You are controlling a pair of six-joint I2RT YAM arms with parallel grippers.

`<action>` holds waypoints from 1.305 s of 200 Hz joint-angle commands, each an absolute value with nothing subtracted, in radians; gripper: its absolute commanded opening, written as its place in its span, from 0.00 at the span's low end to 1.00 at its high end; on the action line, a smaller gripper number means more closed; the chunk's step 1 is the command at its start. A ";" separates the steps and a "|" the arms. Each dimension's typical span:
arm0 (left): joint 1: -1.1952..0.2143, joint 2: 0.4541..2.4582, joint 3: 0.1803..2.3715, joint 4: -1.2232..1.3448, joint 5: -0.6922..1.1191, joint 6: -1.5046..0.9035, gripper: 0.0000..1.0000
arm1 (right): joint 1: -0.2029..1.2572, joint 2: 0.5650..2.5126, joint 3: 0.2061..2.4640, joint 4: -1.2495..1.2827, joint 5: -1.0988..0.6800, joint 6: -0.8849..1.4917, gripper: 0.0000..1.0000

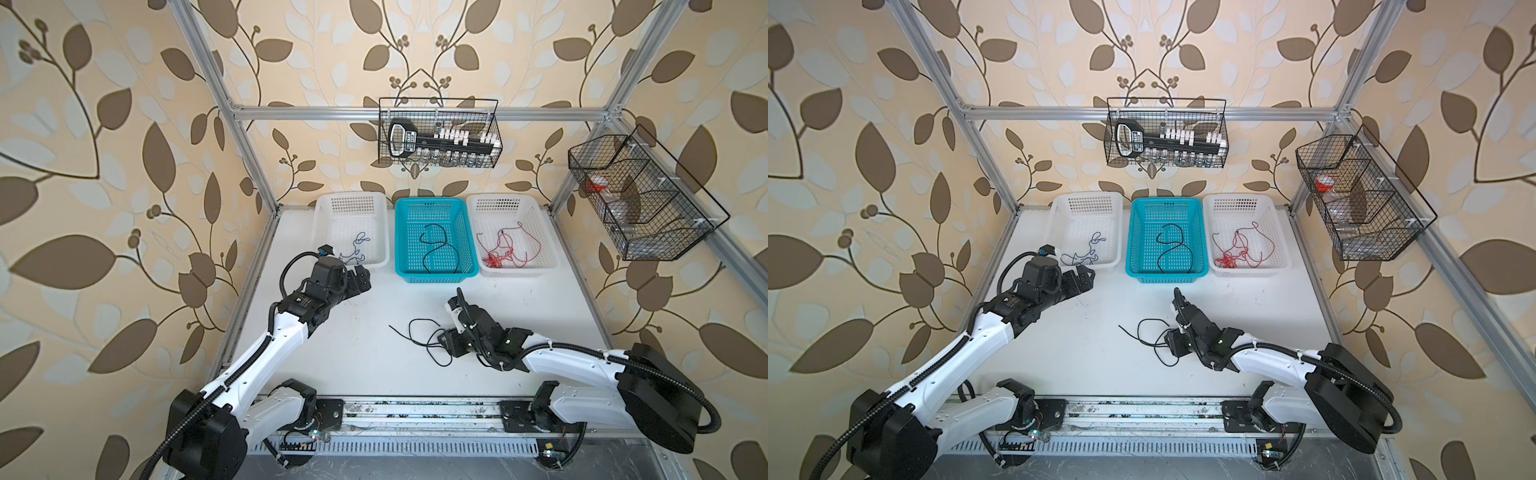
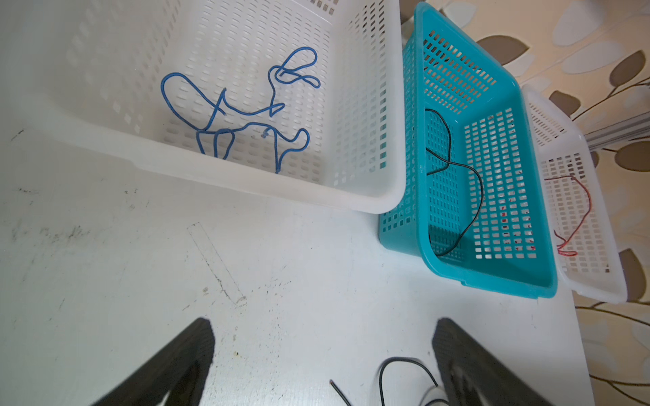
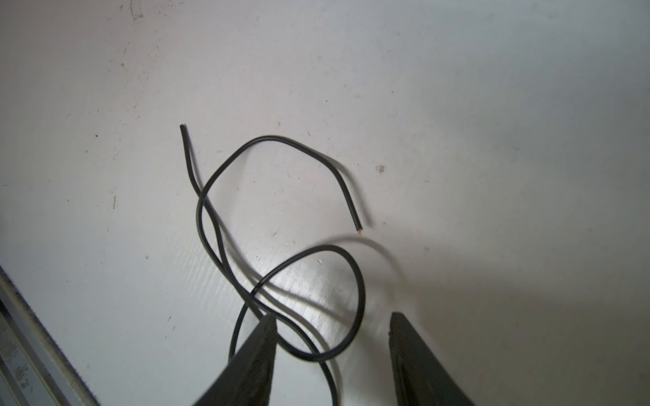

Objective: Untangle and sort cables by color
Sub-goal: Pick up the cable from the bottom-center of the table.

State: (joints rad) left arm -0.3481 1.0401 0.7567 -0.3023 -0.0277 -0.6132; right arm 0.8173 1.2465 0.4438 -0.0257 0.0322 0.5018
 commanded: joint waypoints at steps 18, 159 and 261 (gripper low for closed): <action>-0.356 1.000 0.727 -0.295 -0.015 -0.636 0.99 | 0.847 1.296 0.444 0.034 0.021 0.535 0.35; -0.356 0.989 0.712 -0.308 -0.040 -0.617 0.99 | 0.853 1.071 0.623 -0.149 0.129 0.405 0.00; -0.356 0.953 0.723 -0.354 -0.081 -0.602 0.99 | 0.660 1.008 0.941 -0.216 0.079 0.260 0.00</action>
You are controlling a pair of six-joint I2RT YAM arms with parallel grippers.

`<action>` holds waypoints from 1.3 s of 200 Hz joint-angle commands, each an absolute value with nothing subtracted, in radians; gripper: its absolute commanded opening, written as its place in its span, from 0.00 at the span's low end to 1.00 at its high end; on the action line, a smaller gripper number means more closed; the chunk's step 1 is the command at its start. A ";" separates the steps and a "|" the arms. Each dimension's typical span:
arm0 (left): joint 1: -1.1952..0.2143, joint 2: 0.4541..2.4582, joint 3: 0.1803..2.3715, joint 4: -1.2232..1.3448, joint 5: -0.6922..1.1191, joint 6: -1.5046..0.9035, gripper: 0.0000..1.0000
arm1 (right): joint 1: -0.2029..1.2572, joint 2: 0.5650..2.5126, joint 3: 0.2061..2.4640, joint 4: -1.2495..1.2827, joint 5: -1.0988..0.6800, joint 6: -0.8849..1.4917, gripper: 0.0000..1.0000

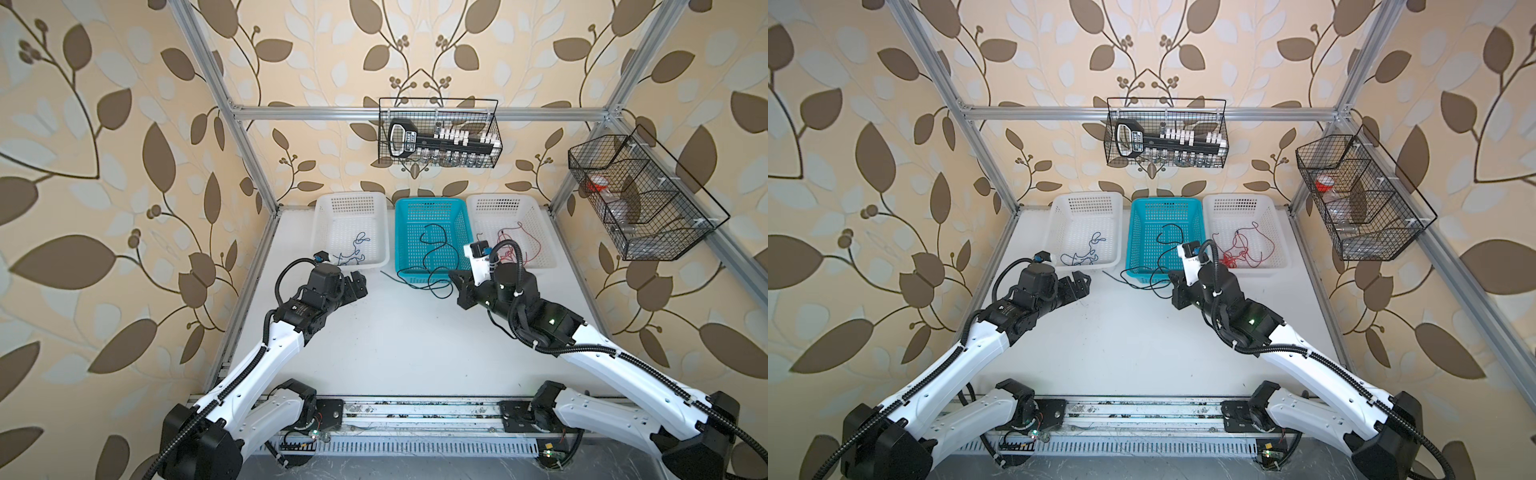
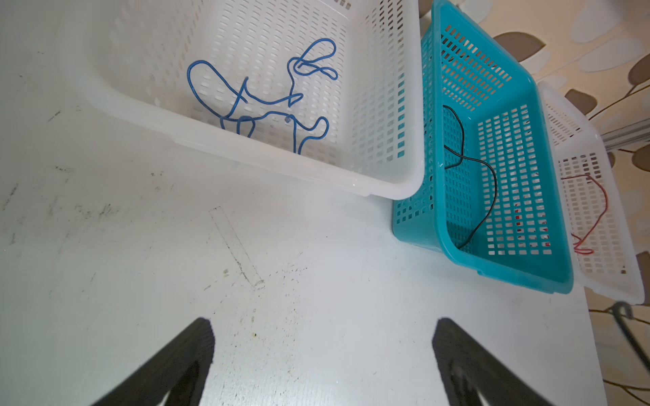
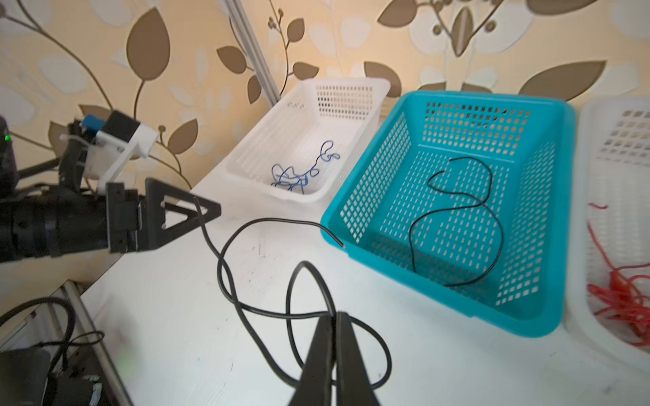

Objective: Untangle and sort cables by color
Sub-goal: Pick up the cable from the bottom-center of the table, then place the cable in the container.

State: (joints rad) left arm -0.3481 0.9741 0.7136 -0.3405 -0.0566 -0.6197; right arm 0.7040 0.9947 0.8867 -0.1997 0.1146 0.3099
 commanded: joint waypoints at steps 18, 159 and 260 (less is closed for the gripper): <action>-0.356 0.950 0.719 -0.356 -0.081 -0.603 0.99 | 0.623 1.029 0.962 -0.202 0.069 0.248 0.00; -0.355 0.942 0.700 -0.376 -0.122 -0.570 0.99 | 0.523 1.246 0.988 0.044 0.139 0.215 0.00; -0.354 0.944 0.692 -0.390 -0.151 -0.546 0.99 | 0.511 1.460 1.029 0.104 0.173 0.201 0.00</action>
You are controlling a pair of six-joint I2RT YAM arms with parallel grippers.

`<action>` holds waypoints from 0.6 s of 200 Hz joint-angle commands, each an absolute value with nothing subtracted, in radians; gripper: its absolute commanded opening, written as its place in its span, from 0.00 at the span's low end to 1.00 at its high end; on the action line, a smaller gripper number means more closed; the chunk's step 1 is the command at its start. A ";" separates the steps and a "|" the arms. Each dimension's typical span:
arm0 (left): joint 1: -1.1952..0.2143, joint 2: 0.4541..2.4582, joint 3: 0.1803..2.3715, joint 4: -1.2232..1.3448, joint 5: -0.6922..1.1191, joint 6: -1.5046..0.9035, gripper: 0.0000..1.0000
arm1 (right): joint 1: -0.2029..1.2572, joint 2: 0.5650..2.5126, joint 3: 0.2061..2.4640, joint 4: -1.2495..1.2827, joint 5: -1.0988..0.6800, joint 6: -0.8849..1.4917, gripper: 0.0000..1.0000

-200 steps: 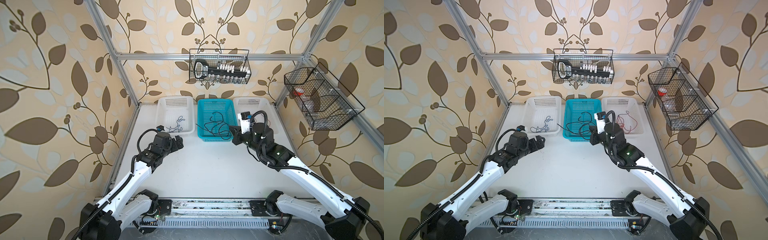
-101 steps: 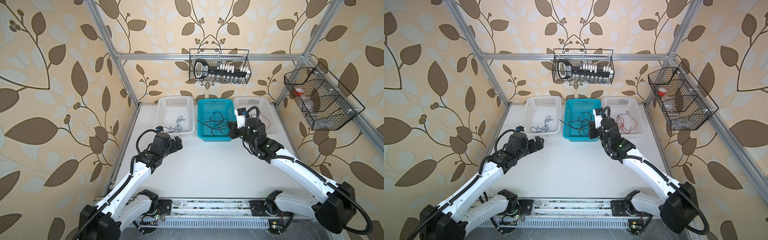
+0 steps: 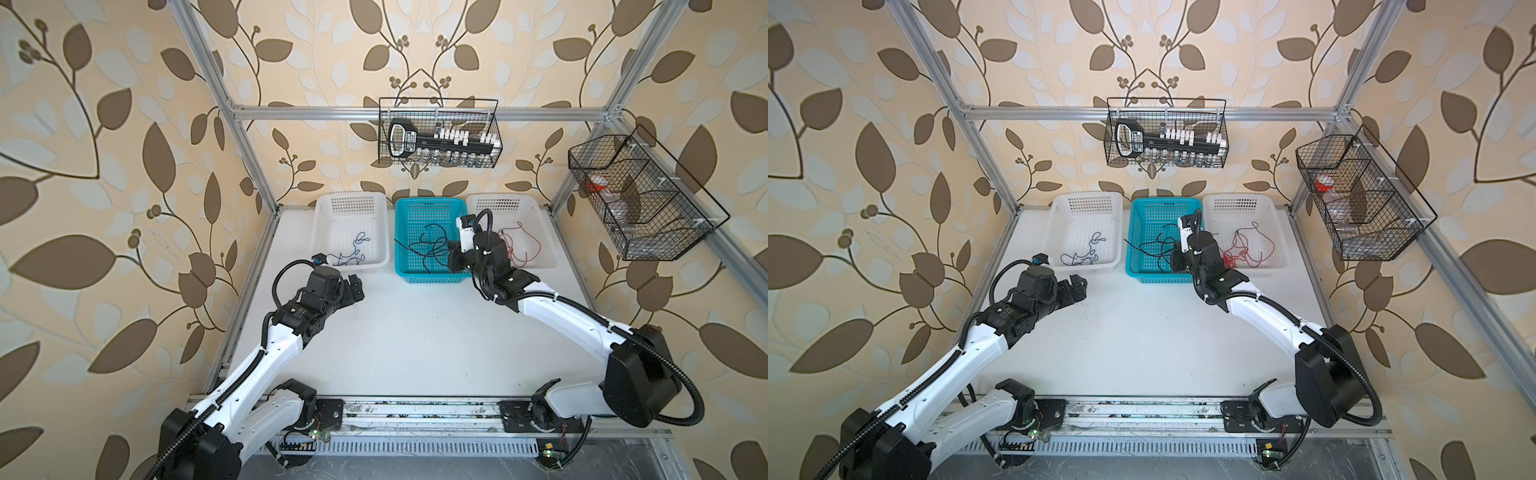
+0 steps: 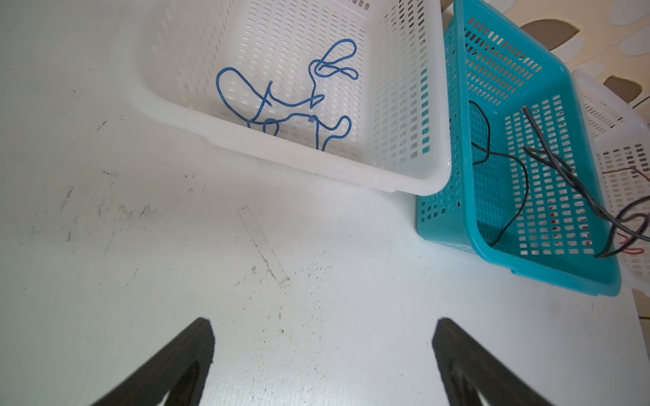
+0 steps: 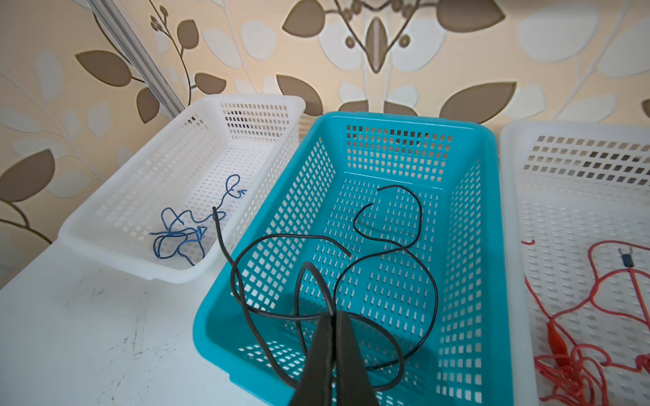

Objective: Untangle and sort cables by color
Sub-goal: Place the cable in the container.

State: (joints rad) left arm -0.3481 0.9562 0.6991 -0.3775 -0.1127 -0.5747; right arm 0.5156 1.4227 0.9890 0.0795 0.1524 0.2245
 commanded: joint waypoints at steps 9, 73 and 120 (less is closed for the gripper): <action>-0.354 0.943 0.690 -0.393 -0.152 -0.546 0.99 | 0.511 1.481 1.031 0.104 0.179 0.198 0.00; -0.353 0.913 0.673 -0.413 -0.177 -0.543 0.99 | 0.503 1.599 1.049 0.092 0.161 0.206 0.00; -0.351 0.891 0.680 -0.449 -0.238 -0.532 0.99 | 0.495 1.612 1.054 0.052 0.128 0.200 0.20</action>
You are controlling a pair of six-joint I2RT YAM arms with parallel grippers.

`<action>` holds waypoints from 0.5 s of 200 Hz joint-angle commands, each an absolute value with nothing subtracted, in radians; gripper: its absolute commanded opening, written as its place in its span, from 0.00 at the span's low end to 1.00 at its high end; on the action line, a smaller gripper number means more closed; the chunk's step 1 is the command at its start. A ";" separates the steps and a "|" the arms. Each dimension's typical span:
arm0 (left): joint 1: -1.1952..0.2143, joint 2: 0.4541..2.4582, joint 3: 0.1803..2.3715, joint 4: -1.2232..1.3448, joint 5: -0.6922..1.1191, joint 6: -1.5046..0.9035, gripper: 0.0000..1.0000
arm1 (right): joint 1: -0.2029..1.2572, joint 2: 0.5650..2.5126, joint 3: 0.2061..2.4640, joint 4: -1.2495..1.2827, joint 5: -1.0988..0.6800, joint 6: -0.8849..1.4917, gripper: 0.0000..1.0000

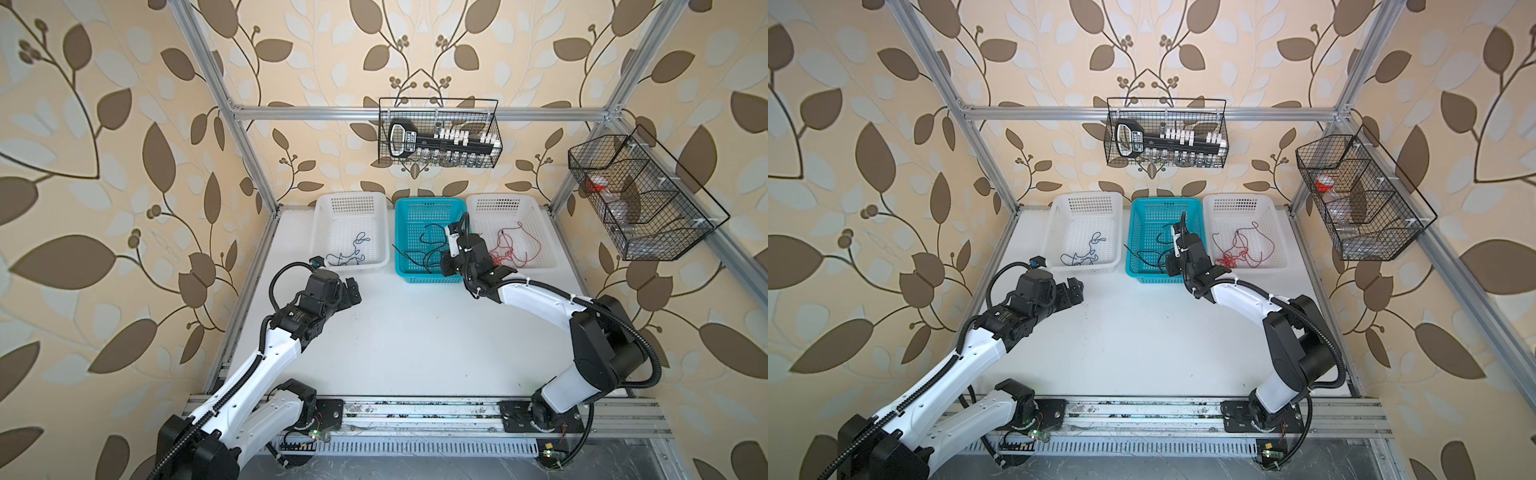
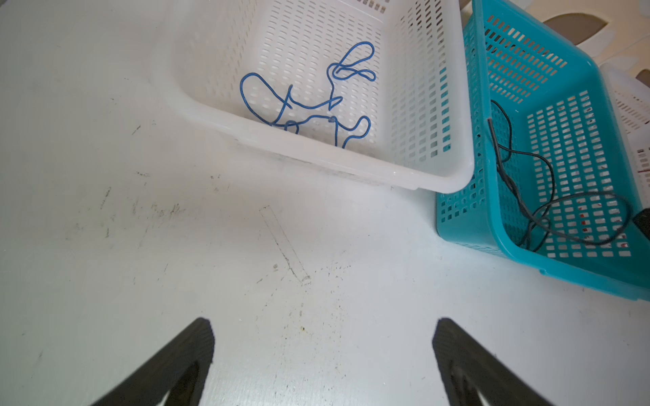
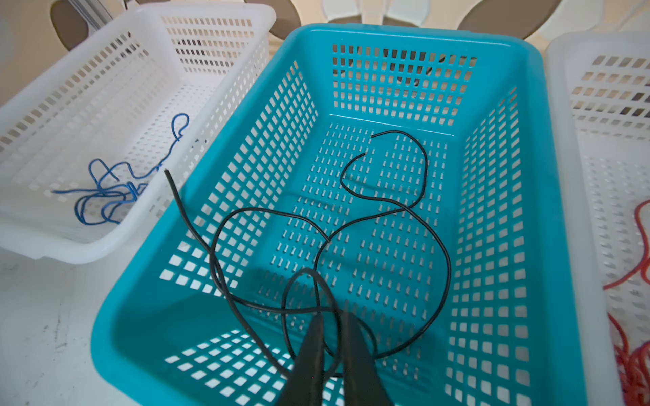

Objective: Untangle and sort cables by color
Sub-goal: Place the cable in the container.

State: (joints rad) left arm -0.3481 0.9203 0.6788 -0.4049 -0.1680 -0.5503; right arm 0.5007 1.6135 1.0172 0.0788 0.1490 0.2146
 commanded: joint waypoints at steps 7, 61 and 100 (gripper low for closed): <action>-0.350 0.886 0.680 -0.453 -0.246 -0.530 0.99 | 0.495 1.605 1.054 0.048 0.127 0.194 0.21; -0.348 0.857 0.693 -0.485 -0.327 -0.538 0.99 | 0.489 1.509 1.028 0.005 0.104 0.155 0.49; -0.348 0.855 0.716 -0.504 -0.388 -0.525 0.99 | 0.488 1.352 0.913 0.005 0.125 0.140 0.80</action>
